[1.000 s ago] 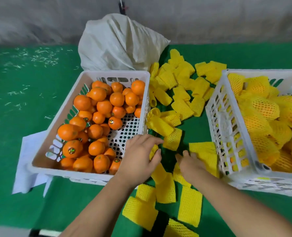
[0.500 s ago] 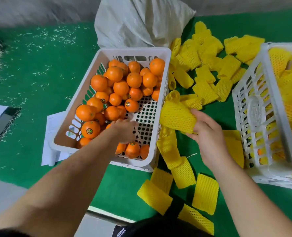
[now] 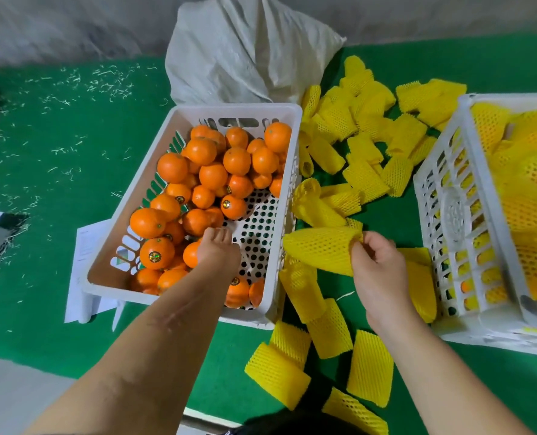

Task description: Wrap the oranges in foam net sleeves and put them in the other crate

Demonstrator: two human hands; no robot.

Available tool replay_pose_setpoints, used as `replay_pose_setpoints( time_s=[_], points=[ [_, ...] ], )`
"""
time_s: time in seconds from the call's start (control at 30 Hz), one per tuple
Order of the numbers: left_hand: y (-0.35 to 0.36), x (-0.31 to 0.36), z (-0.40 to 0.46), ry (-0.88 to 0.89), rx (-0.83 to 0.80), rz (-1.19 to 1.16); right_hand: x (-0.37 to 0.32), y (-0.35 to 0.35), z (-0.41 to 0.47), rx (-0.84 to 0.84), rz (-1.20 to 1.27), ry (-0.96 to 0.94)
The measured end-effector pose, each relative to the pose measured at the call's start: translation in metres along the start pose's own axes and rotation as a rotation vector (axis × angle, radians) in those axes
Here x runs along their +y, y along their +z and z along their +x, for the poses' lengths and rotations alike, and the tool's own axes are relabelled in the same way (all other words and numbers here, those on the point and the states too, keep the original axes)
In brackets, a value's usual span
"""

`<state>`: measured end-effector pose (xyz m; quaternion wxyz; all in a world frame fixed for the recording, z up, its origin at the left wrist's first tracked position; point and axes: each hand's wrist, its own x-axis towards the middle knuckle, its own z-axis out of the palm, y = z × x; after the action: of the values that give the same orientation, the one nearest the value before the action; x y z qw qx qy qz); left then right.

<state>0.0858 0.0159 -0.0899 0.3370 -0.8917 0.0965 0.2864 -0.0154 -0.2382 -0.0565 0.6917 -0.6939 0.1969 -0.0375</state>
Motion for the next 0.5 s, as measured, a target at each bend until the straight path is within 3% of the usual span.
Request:
replay_pose_setpoints(
  time_s=[0.1,0.2,0.3,0.4,0.5],
  points=[
    [-0.002,-0.006,-0.005,-0.007,0.135,-0.204,-0.001,0.002,-0.006,0.006,0.098,0.048],
    [-0.015,-0.022,-0.02,-0.016,0.226,-0.803,-0.004,0.003,-0.013,-0.037,0.172,0.088],
    [-0.028,-0.032,-0.055,0.009,0.463,-1.232,-0.01,0.002,-0.022,-0.028,0.136,0.041],
    [-0.038,-0.026,-0.107,0.167,0.644,-1.56,-0.022,0.001,-0.03,0.069,0.123,-0.059],
    [-0.052,-0.009,-0.162,0.409,0.554,-1.895,-0.04,0.004,-0.041,0.145,0.127,-0.202]
  ],
)
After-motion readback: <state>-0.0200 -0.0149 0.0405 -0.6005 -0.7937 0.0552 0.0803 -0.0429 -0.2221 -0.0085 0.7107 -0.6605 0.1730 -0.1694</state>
